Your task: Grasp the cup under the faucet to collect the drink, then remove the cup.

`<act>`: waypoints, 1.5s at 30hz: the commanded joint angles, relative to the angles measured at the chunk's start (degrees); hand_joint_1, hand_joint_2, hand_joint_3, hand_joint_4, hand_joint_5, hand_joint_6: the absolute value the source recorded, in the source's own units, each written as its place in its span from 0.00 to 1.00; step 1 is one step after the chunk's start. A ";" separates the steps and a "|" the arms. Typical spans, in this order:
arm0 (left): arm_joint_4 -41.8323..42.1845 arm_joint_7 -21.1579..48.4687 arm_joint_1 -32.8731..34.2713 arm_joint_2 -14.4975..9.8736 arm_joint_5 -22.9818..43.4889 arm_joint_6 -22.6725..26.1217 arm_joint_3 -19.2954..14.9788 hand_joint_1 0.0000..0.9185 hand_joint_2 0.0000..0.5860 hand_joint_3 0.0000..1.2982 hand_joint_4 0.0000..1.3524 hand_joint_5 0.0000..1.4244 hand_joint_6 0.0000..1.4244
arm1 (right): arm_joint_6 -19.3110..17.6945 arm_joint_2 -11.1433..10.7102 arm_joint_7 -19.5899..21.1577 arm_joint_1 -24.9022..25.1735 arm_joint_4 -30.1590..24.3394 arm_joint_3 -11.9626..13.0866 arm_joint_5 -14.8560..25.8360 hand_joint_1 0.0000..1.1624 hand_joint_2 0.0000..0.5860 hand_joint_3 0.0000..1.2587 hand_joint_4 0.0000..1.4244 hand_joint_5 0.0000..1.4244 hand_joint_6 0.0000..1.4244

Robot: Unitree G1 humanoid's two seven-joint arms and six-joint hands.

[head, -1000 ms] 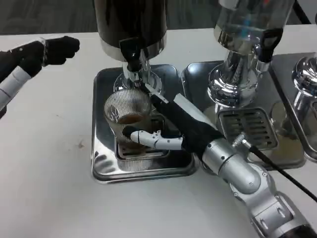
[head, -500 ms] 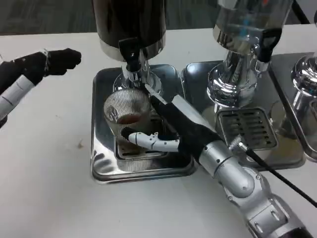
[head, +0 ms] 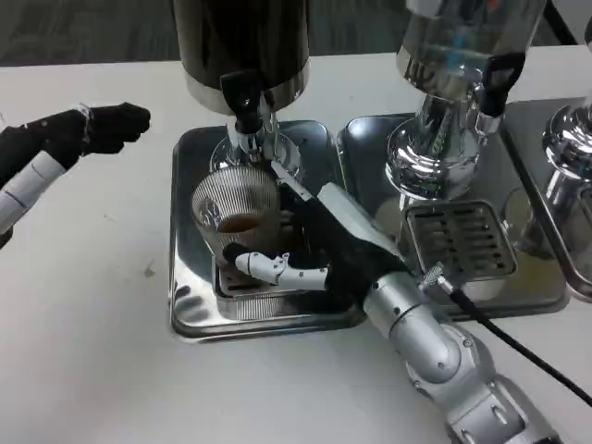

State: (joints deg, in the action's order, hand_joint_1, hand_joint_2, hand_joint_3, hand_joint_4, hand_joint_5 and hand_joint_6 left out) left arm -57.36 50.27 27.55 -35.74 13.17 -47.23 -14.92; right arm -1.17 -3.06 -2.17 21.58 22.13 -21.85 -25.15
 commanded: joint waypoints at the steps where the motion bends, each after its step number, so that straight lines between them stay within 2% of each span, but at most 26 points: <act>1: 0.62 -0.62 -1.26 -0.59 -0.47 0.28 0.18 0.00 0.20 0.25 0.19 0.15 0.15 | 0.00 1.39 1.44 -0.78 -0.02 -1.04 -0.80 0.47 0.38 0.00 0.04 0.12 0.15; 14: 0.42 -1.21 -2.08 -0.66 -0.99 0.30 0.56 0.00 0.19 0.26 0.20 0.15 0.15 | -1.72 1.91 5.87 -1.84 0.05 -2.14 -1.88 0.48 0.40 0.10 0.17 0.19 0.20; 26: -0.11 -1.69 -2.31 -0.33 -2.14 0.27 1.31 0.00 0.19 0.25 0.20 0.15 0.15 | -5.38 1.85 12.57 -4.06 0.04 -2.32 -4.48 0.48 0.40 0.20 0.25 0.26 0.25; 45: -0.65 -2.00 -2.28 0.10 -2.99 0.28 2.07 0.00 0.20 0.24 0.20 0.15 0.16 | -7.20 2.25 15.54 -5.90 -0.27 -1.55 -4.35 0.50 0.40 0.27 0.31 0.33 0.31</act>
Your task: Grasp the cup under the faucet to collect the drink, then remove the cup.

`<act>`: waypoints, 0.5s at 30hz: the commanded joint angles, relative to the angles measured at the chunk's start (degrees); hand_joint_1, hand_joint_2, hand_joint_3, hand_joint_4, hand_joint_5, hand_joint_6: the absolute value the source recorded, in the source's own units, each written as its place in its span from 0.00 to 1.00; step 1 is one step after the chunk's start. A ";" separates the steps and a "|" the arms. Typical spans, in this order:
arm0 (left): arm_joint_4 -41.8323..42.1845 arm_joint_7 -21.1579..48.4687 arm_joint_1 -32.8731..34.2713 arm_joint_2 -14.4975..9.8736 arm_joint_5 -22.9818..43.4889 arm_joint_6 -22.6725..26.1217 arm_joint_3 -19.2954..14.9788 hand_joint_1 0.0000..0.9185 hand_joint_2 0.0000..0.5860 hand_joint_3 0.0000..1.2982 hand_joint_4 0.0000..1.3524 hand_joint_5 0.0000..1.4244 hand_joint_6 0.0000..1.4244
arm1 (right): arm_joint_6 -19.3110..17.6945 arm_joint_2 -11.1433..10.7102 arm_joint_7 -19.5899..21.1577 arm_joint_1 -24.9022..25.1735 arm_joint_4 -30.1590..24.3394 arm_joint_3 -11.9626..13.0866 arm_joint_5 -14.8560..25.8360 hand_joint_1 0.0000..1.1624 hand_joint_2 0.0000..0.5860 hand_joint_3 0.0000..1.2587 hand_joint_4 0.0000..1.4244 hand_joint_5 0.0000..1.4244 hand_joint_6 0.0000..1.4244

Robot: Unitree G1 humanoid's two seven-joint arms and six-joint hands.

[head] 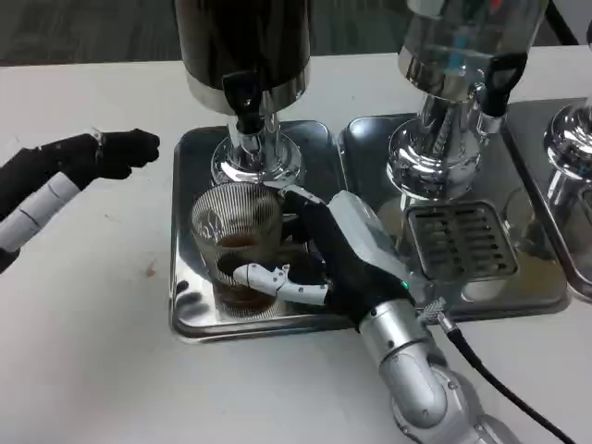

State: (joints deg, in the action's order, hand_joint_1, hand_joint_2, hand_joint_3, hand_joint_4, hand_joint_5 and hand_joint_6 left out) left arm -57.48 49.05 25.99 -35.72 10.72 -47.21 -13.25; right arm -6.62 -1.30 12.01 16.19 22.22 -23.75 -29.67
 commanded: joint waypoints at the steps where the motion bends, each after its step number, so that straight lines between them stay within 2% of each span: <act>1: -0.53 -0.80 -0.69 0.09 -0.53 0.21 0.48 0.00 0.20 0.24 0.20 0.15 0.16 | -1.94 0.51 1.62 -0.63 -0.37 0.41 0.16 0.50 0.40 0.27 0.32 0.33 0.31; 15: -0.97 -0.79 -0.23 0.73 -0.48 0.03 1.31 0.00 0.20 0.24 0.20 0.15 0.16 | -3.97 0.20 4.59 -2.59 -2.18 1.98 0.23 0.51 0.42 0.30 0.35 0.38 0.35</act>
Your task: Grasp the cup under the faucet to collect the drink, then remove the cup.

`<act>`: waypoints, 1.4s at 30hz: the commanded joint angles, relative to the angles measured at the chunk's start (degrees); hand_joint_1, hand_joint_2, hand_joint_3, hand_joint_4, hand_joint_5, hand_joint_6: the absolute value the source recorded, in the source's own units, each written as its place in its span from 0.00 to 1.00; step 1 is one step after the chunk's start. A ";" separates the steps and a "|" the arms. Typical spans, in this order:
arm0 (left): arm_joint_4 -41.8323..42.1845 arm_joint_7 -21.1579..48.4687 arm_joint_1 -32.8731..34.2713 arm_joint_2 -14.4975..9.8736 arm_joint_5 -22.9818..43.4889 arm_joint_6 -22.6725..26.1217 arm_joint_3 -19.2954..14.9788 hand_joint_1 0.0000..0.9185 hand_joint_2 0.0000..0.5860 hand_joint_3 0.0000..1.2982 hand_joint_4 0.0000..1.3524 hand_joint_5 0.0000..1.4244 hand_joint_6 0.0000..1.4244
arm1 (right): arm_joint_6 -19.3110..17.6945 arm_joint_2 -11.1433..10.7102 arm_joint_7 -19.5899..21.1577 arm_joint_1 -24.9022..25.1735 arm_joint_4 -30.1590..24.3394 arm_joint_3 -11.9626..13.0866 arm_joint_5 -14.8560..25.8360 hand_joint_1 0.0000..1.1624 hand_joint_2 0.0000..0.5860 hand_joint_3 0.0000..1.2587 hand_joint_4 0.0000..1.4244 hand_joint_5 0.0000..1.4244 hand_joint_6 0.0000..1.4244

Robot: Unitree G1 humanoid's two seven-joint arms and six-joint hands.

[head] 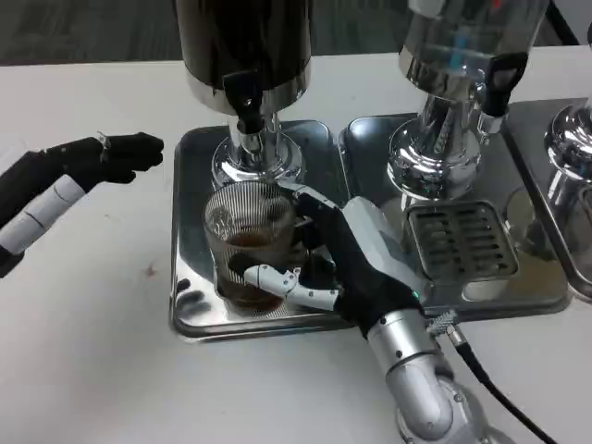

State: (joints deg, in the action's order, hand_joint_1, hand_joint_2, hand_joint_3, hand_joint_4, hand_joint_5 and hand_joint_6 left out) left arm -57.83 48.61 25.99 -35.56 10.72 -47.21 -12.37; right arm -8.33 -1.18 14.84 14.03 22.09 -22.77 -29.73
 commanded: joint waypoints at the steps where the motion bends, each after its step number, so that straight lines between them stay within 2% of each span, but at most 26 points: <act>1: -0.67 -0.37 -0.17 0.61 -0.47 0.02 0.44 0.00 0.20 0.24 0.20 0.15 0.17 | -2.20 0.02 1.86 -0.62 -2.39 1.18 0.27 0.51 0.42 0.30 0.36 0.38 0.35; 16: -1.01 -0.17 0.42 1.22 -0.59 -0.02 0.76 0.00 0.20 0.23 0.20 0.16 0.17 | -1.08 -1.05 1.93 -2.98 -7.15 3.26 0.04 0.52 0.44 0.32 0.37 0.39 0.37; 29: -1.19 0.00 0.71 1.50 -0.87 -0.28 1.26 0.00 0.20 0.23 0.20 0.16 0.18 | -0.93 -1.44 1.97 -4.55 -8.85 4.59 0.14 0.53 0.44 0.33 0.39 0.41 0.38; 42: -1.12 -0.17 0.28 1.60 -0.54 -0.64 1.70 0.00 0.20 0.22 0.20 0.16 0.18 | -0.41 -1.84 1.20 -6.58 -12.67 6.40 0.28 0.53 0.49 0.35 0.40 0.42 0.40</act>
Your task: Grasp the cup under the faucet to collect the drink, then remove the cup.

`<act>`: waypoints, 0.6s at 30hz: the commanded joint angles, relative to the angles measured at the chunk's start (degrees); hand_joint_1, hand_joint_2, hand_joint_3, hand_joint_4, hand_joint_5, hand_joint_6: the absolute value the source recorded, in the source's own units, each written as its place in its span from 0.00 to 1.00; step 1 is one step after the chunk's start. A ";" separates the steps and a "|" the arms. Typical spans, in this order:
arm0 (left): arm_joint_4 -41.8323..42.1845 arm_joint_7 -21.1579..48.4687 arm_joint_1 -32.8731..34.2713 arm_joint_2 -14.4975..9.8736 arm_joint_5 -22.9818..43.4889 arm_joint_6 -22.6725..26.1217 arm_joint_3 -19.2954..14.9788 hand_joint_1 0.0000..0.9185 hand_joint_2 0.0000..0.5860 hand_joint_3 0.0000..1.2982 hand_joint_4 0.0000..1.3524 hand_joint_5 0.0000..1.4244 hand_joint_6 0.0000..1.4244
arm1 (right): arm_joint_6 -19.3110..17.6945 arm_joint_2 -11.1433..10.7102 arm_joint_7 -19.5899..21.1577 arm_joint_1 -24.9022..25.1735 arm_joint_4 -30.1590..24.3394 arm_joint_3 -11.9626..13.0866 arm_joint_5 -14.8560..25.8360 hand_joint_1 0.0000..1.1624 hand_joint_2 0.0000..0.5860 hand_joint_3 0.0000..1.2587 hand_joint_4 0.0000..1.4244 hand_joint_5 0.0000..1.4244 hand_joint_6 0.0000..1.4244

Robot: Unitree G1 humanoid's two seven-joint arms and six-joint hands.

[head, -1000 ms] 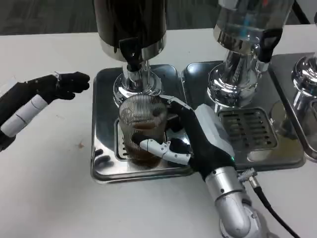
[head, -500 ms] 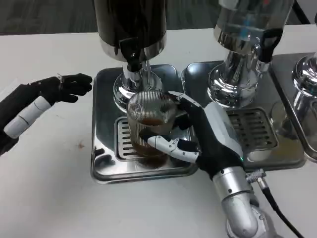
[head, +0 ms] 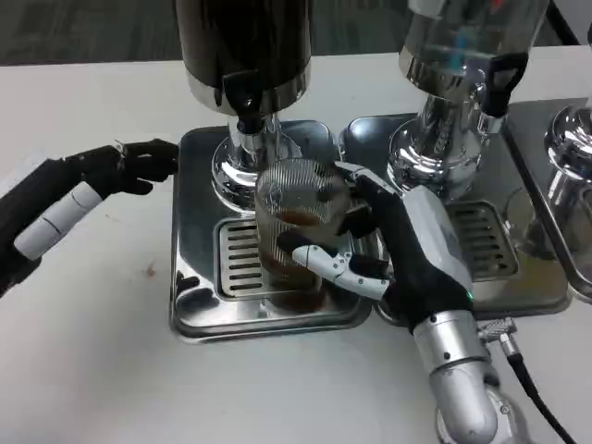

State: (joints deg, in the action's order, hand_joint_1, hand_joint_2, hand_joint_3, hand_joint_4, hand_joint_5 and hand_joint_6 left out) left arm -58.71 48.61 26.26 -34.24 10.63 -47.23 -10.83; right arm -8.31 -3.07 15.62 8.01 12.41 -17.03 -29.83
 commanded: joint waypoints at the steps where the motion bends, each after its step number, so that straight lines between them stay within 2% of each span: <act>1: -0.19 -0.12 -0.06 0.34 -0.44 -0.69 0.19 0.00 0.20 0.22 0.20 0.16 0.18 | -0.35 0.00 0.33 -0.71 -3.27 0.76 0.40 0.53 0.49 0.35 0.41 0.42 0.40; 18: 4.22 1.10 -2.87 0.58 -0.18 -5.81 1.69 0.00 0.19 0.21 0.16 0.15 0.18 | 1.67 -1.40 -1.79 -5.02 -11.50 2.64 0.72 0.55 0.48 0.37 0.42 0.44 0.41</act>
State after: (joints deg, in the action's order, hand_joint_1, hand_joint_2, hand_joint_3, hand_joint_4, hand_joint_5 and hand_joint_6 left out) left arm -55.43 48.88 24.47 -33.59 10.62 -52.06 -9.74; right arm -6.24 -4.71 13.73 3.57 3.81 -14.85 -29.72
